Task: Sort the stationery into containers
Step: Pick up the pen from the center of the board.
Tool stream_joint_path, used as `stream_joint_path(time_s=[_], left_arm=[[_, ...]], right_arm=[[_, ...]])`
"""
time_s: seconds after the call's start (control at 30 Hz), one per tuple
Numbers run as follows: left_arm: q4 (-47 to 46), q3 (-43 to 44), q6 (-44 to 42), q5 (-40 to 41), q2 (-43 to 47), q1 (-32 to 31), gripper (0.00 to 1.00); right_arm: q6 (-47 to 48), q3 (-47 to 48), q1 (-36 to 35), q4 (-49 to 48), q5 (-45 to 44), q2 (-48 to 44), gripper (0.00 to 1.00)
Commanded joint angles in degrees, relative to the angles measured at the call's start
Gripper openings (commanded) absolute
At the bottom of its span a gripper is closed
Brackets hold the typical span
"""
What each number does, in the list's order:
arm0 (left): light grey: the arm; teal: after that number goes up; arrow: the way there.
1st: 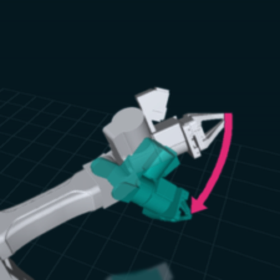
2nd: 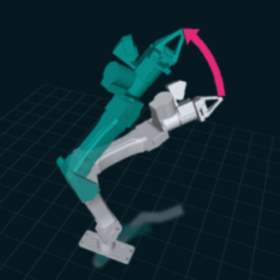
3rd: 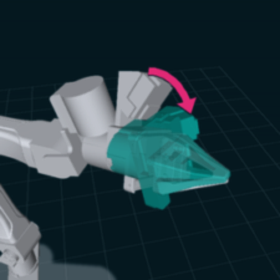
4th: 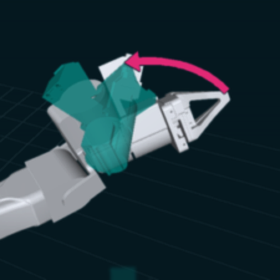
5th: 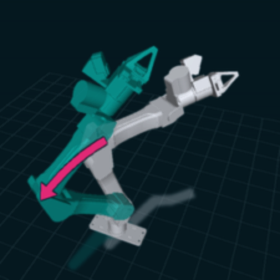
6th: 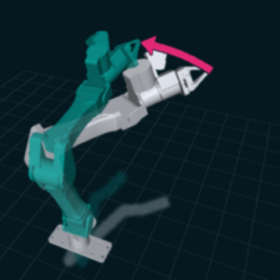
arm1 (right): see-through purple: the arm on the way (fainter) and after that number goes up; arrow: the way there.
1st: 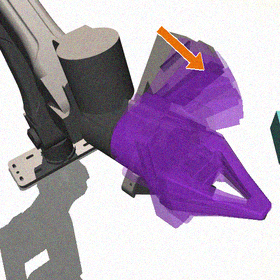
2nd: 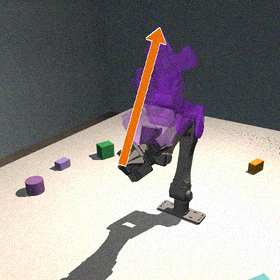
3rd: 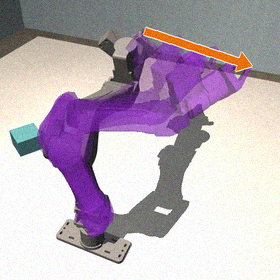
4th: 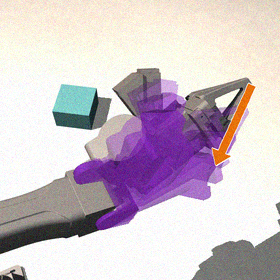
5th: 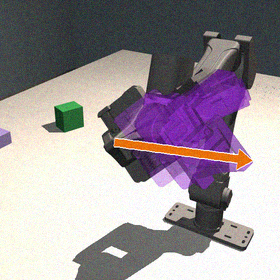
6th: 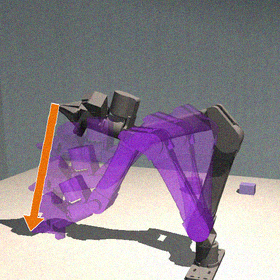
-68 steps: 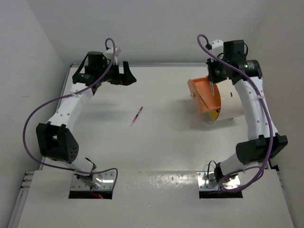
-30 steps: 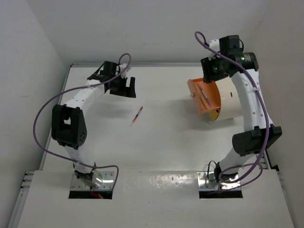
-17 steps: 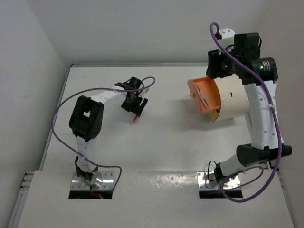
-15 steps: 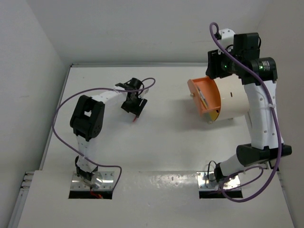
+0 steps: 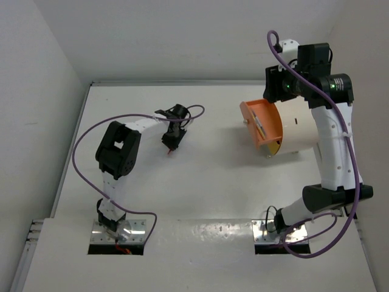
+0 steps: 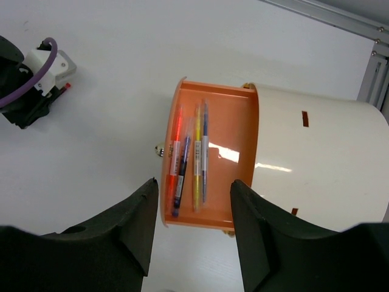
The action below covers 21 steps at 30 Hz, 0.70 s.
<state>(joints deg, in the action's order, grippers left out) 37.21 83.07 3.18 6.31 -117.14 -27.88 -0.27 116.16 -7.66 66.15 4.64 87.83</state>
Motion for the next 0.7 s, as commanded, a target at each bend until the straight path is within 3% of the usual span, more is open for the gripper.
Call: stream_joint_path(time_s=[0.0, 0.2, 0.33, 0.4, 0.5, 0.57, 0.67], left_arm=[[-1.79, -1.15, 0.42, 0.64, -3.62, -0.69, 0.28], [-1.79, -1.33, 0.77, -3.57, -2.93, -0.42, 0.00], [-5.65, -2.30, 1.83, -8.75, 3.40, 1.33, 0.00], [-7.67, -2.03, 3.14, -16.91, 9.00, 2.73, 0.00], [-15.65, -2.56, 7.27, -31.49, 18.42, 5.90, 0.00], [-26.10, -4.31, 13.57, -38.87, 24.73, 7.31, 0.00], [-38.50, -4.50, 22.09, -47.31, 27.93, 7.93, 0.00]], right_arm=[[-0.96, -0.58, -0.34, -1.20, 0.45, -0.38, 0.51], [-1.04, -1.20, -0.34, -1.11, 1.42, -0.91, 0.50], [-1.13, -1.20, -0.34, -1.20, 3.26, -1.08, 0.50], [-1.31, -1.20, -0.25, -1.55, 5.19, -1.17, 0.50], [-1.66, -0.58, -0.25, -1.90, 9.40, -1.08, 0.47], [-1.75, -0.32, -0.34, -2.08, 12.65, -1.17, 0.44], [-2.27, -1.45, -0.69, -3.74, 21.26, -1.61, 0.41]])
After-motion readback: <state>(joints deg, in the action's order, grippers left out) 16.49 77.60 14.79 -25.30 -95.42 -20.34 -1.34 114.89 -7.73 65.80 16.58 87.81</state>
